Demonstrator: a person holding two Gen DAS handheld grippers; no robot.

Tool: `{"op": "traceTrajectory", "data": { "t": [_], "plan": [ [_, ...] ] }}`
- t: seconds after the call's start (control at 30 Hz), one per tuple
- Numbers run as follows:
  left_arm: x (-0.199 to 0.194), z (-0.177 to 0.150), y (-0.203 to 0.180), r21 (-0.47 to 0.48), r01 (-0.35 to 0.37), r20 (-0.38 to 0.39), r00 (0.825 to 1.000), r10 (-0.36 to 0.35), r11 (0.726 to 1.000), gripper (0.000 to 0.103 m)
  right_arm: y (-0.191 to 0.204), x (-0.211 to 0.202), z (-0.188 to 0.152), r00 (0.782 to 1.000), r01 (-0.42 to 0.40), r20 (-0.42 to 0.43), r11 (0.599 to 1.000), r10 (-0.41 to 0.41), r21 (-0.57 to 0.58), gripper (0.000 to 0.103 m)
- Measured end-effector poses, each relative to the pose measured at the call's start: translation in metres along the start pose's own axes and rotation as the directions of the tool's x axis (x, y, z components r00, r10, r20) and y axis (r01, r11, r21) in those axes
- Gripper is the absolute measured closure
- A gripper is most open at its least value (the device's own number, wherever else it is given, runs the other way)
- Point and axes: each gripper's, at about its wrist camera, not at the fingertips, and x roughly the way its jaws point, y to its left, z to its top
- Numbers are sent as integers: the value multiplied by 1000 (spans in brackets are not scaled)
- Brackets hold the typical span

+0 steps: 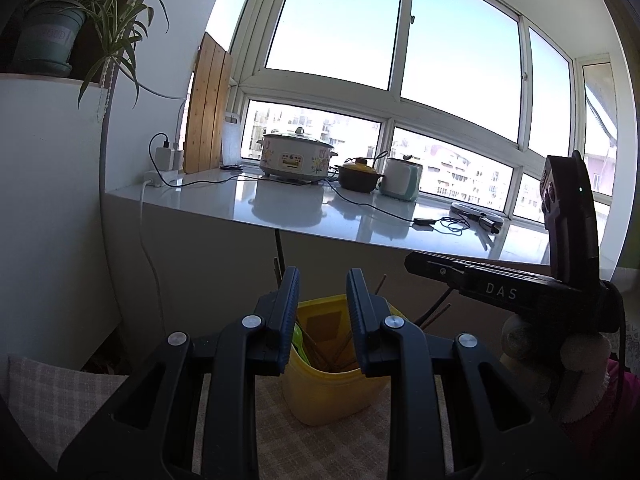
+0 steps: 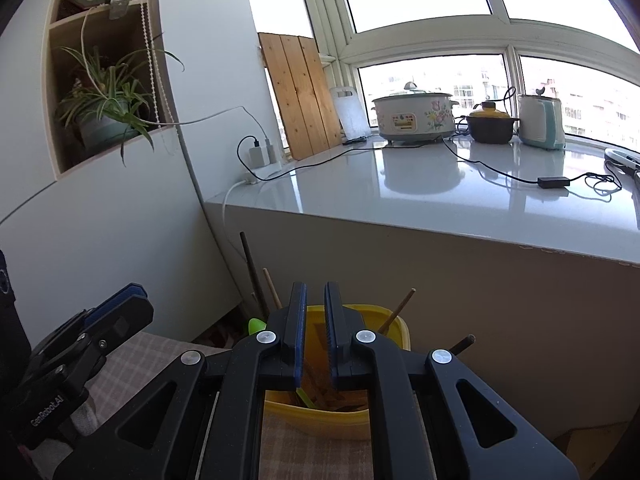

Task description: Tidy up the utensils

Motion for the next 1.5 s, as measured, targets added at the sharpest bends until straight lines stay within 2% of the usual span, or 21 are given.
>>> {"op": "traceTrajectory", "data": {
  "t": [0.27, 0.33, 0.4, 0.6, 0.7, 0.77, 0.83, 0.87, 0.93, 1.07, 1.13, 1.2, 1.33, 1.4, 1.5],
  "plan": [
    [-35, -11, -7, 44, -10, -2, 1000, 10, 999, 80, 5, -34, -12, 1000, 22, 15, 1000, -22, 6, 95],
    [-43, -15, -9, 49, -4, -7, 1000, 5, 999, 80, 7, -41, -18, 999, 39, 14, 999, -39, 2, 91],
    [-49, -19, -11, 48, -6, -9, 1000, 6, 999, 80, 9, -47, -23, 998, 54, 14, 999, -54, 3, 76],
    [-63, -35, -12, 35, -12, -37, 999, 13, 999, 79, 18, -57, -38, 992, 122, 20, 992, -122, -26, 72],
    [-66, -43, -10, 22, -25, -65, 998, 27, 999, 59, 21, -61, -45, 990, 139, 27, 990, -138, -29, 62],
    [-70, -49, -8, 9, -40, -65, 997, 41, 999, 53, 24, -63, -50, 988, 150, 30, 988, -149, -33, 61],
    [-73, -54, -7, -6, -49, -74, 996, 49, 999, 42, 26, -63, -55, 986, 168, 30, 985, -166, -43, 59],
    [-75, -56, -7, -13, -54, -73, 996, 53, 998, 39, 27, -63, -58, 984, 178, 31, 983, -176, -50, 55],
    [-78, -59, -7, -22, -67, -70, 995, 66, 998, 23, 30, -62, -63, 981, 193, 33, 979, -192, -59, 48],
    [-84, -61, -8, -21, -86, -65, 994, 85, 996, 11, 31, -65, -71, 976, 217, 39, 975, -215, -46, 44],
    [-87, -61, -9, -23, -102, -54, 994, 100, 995, 2, 31, -66, -73, 972, 232, 37, 972, -231, -41, 39],
    [-91, -62, -9, -29, -120, -43, 992, 119, 992, 0, 29, -68, -75, 971, 235, 40, 972, -234, -29, 31],
    [-93, -66, -11, -15, -152, -51, 987, 151, 988, 0, 25, -71, -78, 966, 257, 39, 966, -256, -15, 30],
    [-93, -68, -12, -7, -173, -60, 983, 172, 985, 0, 25, -71, -79, 962, 269, 44, 963, -268, -17, 23],
    [-95, -72, -10, -15, -203, -64, 977, 202, 979, 0, 26, -72, -81, 953, 299, 60, 954, -297, -20, 22]
  ]
}}
